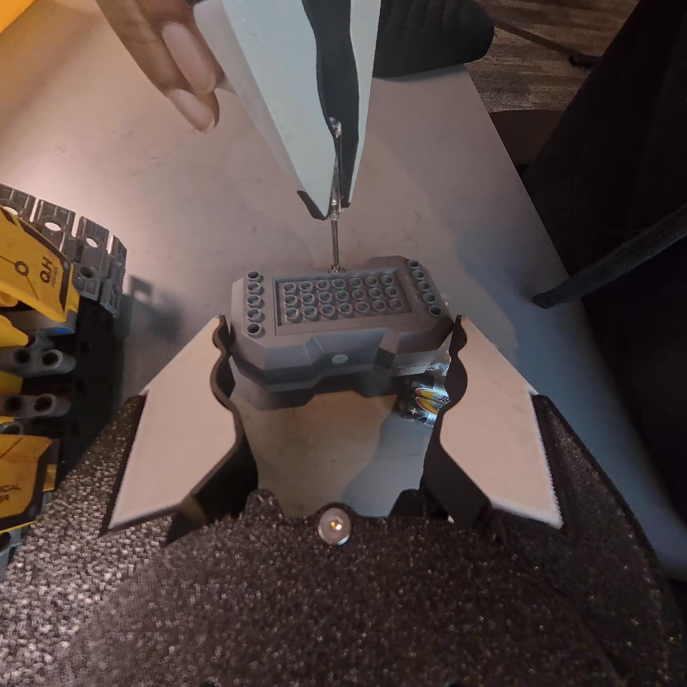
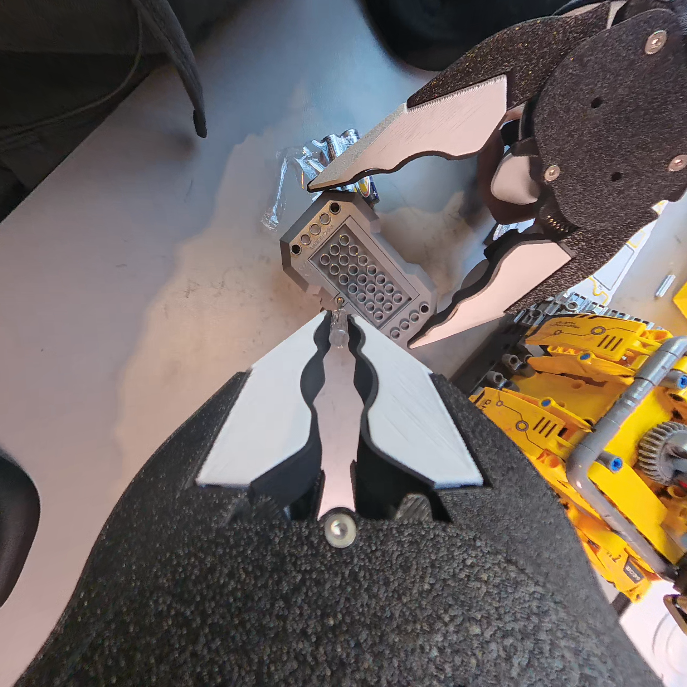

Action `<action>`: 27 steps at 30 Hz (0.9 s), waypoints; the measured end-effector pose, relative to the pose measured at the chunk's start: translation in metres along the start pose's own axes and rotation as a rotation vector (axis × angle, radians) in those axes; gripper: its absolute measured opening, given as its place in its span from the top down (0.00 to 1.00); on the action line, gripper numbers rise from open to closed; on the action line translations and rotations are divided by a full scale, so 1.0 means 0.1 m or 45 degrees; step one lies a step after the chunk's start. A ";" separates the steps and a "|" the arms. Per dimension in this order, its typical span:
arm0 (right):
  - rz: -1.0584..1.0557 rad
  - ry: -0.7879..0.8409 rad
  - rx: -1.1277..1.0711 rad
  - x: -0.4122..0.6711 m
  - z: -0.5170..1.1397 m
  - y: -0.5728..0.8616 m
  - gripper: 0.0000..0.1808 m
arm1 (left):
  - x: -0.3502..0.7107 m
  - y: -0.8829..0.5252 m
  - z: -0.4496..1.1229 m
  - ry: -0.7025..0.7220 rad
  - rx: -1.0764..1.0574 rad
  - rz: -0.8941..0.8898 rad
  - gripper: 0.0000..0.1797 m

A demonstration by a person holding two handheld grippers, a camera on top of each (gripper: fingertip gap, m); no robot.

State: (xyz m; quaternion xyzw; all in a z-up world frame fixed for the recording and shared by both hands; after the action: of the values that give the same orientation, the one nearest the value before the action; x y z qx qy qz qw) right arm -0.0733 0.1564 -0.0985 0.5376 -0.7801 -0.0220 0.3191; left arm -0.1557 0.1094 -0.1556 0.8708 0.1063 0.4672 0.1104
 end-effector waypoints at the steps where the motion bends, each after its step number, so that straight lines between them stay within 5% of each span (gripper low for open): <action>1: -0.001 -0.003 0.004 0.00 0.00 0.00 0.96 | 0.00 0.00 0.00 0.000 0.001 0.001 0.36; 14: -0.197 -0.091 0.069 0.12 0.07 0.01 0.96 | 0.00 0.01 0.01 -0.008 0.026 0.022 0.36; 18: 0.046 -0.135 -0.022 0.09 0.05 -0.02 0.96 | 0.00 0.03 0.02 -0.001 0.059 0.003 0.36; 27: 1.081 -0.228 -0.473 0.07 0.04 -0.20 0.96 | -0.03 0.11 0.02 0.012 0.209 -0.085 0.35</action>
State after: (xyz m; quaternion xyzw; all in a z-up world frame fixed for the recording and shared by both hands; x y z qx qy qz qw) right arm -0.0606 0.1411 -0.1064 0.1007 -0.9383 -0.0749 0.3223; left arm -0.1544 0.0978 -0.1556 0.8707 0.1737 0.4570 0.0536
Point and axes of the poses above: each gripper's, where its closed fingertips meet, z out along the fingers, x out of its top, y = z × x across the jaws, the point moved 6 cm from there along -z, back along the fingers, and after that the axes turned 14 degrees about -x, right-handed, at the moved point
